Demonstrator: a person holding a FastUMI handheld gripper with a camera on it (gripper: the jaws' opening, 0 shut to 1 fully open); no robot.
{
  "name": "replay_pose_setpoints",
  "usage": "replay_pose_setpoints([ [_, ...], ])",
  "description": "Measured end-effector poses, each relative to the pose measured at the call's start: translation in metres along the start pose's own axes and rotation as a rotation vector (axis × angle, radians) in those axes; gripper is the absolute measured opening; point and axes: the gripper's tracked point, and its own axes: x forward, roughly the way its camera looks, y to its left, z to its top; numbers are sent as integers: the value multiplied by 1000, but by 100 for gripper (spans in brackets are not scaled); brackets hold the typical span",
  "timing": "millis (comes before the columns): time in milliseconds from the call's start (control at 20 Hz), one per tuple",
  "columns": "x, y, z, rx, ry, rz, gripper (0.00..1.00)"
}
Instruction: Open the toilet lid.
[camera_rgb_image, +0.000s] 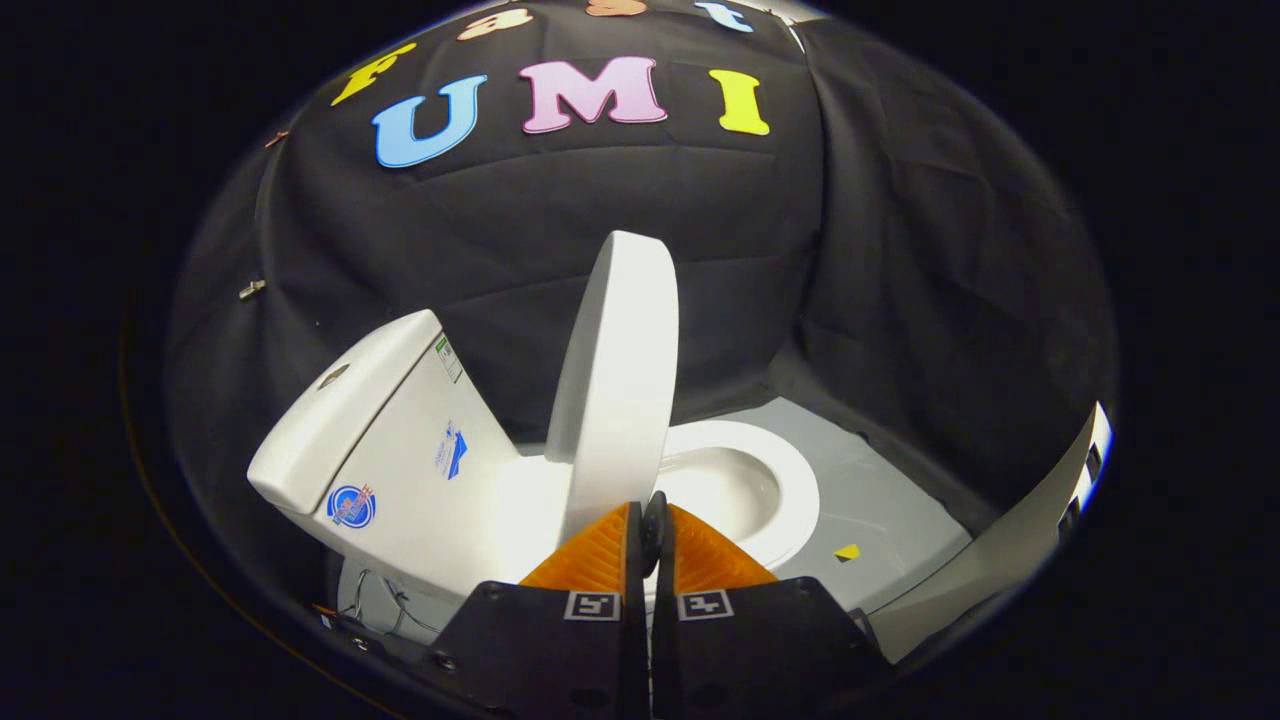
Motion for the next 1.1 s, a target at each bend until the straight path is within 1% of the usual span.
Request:
replay_pose_setpoints([
  [200,-8,27,4,-44,-37,-2,6],
  [350,-16,51,7,-80,-62,14,6],
  [550,-24,78,10,-187,-118,18,6],
  [650,-27,96,10,-220,-142,26,7],
  [800,-31,120,7,-228,-153,46,7],
  [1100,-31,149,4,-302,-185,23,7],
])
